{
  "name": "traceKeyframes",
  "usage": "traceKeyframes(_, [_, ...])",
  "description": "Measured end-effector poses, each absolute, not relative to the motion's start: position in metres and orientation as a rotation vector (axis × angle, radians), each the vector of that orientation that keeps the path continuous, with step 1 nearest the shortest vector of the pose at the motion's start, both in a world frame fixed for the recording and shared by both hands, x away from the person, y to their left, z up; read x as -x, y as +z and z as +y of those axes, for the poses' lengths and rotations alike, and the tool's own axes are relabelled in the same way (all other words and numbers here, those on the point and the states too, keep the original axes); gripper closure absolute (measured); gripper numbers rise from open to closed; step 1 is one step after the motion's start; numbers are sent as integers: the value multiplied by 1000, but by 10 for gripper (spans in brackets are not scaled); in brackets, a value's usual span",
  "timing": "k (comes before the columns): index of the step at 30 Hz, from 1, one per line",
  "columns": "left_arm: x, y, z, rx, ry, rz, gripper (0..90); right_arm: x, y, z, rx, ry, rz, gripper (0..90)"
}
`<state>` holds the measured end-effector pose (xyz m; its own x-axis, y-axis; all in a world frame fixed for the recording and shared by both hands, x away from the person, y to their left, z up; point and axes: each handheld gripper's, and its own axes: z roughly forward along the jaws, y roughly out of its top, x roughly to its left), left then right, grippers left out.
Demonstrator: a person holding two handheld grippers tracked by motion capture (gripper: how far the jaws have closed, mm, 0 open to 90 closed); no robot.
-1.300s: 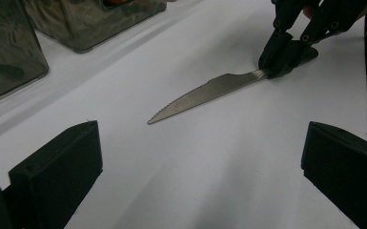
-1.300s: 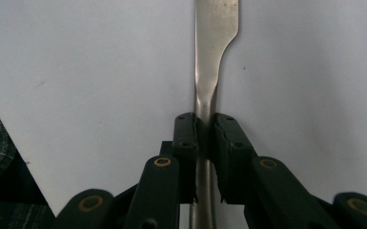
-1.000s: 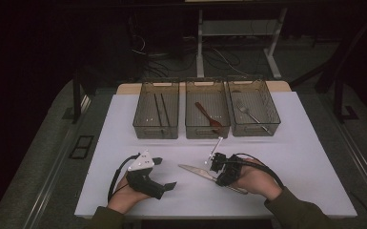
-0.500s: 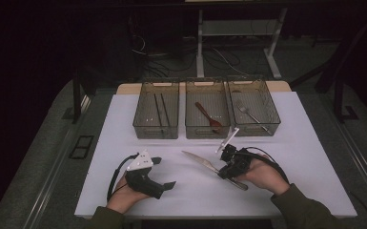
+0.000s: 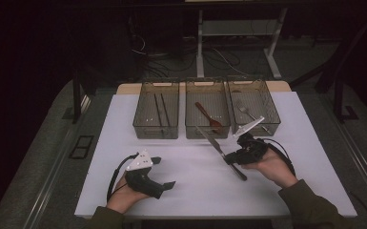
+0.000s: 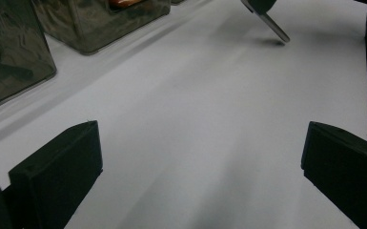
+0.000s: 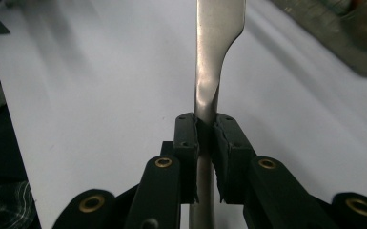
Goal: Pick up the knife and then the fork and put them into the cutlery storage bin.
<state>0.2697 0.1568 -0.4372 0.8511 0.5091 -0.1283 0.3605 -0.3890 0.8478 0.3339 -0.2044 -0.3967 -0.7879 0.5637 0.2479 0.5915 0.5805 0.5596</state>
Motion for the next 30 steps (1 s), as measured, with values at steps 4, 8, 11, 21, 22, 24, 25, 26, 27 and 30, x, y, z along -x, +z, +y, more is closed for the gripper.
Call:
traceKeyframes(4, [-270, -437, 157, -2022, 185, 637, 0, -337, -390, -215, 1049, -1076, -2715, 794])
traceKeyframes(8, [-270, -437, 157, -2020, 185, 641, 0, -339, -383, -226, 1092, -1138, -2691, 794])
traceKeyframes(11, [-270, -437, 157, -2019, 186, 641, 0, -340, -377, -235, 1123, -1200, -2681, 793])
traceKeyframes(21, [-270, -437, 157, -2024, 185, 638, 0, -346, -362, -262, 1175, -1425, -2637, 794])
traceKeyframes(22, [-270, -437, 157, -2025, 184, 637, 0, -347, -361, -264, 1186, -1438, -2633, 793])
traceKeyframes(24, [-270, -437, 157, -2025, 184, 637, 0, -349, -359, -270, 1208, -1473, -2623, 793])
traceKeyframes(25, [-270, -437, 157, -2024, 184, 639, 0, -350, -358, -273, 1216, -1486, -2619, 793])
traceKeyframes(26, [-270, -437, 157, -2024, 184, 639, 0, -351, -357, -275, 1224, -1506, -2615, 793])
traceKeyframes(27, [-270, -437, 157, -2024, 184, 639, 0, -352, -356, -278, 1230, -1521, -2608, 793])
traceKeyframes(30, [-270, -438, 157, -2023, 183, 640, 0, -355, -353, -285, 1260, -1568, -2601, 793])
